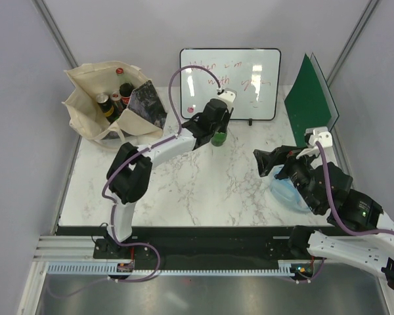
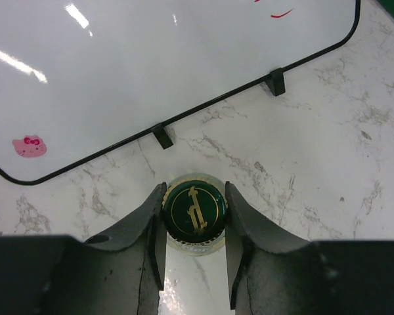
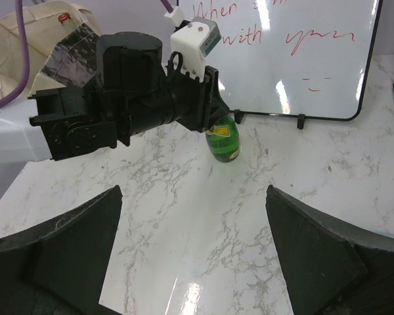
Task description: Place the beverage into the canvas bag
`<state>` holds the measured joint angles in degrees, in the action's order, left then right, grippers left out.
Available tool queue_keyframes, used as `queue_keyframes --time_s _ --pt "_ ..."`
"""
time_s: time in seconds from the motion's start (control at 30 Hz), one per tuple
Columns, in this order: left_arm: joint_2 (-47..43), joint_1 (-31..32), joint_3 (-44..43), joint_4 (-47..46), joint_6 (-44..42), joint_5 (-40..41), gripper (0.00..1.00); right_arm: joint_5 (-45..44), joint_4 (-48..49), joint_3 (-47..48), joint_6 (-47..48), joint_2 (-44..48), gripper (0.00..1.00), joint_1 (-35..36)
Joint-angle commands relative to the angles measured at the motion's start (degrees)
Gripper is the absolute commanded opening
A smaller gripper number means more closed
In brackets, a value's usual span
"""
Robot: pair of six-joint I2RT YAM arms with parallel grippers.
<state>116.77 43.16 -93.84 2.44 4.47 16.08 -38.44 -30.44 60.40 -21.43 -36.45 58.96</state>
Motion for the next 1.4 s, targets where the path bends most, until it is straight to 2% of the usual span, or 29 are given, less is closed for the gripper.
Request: queue_keyframes --time_s 0.0,0.37,0.5,0.73,1.03,1.37 --pt "-9.5 -0.3 3.3 -2.0 0.7 4.7 0.02 -0.8 1.1 -0.6 -0.8 -0.2 0.98 -0.2" --pt "-26.1 -2.5 11.1 2.2 -0.5 9.1 0.02 -0.1 1.6 -1.5 -2.1 -0.8 0.98 -0.2" --pt "-33.0 -4.7 10.4 5.2 -2.4 9.8 0.02 0.3 2.1 -1.6 -2.3 -0.9 0.98 -0.2" --pt "-39.9 -10.5 5.3 10.9 -6.2 9.1 0.02 0.8 3.5 -1.5 -1.2 -2.0 0.98 -0.2" --pt "-39.5 -16.6 -7.2 16.8 -10.4 9.6 0.02 3.6 4.2 2.8 -1.0 -8.5 0.98 -0.2" --pt "-35.7 -25.3 -17.2 22.6 -9.6 3.6 0.02 4.3 4.5 5.3 -0.4 -9.3 0.98 -0.2"
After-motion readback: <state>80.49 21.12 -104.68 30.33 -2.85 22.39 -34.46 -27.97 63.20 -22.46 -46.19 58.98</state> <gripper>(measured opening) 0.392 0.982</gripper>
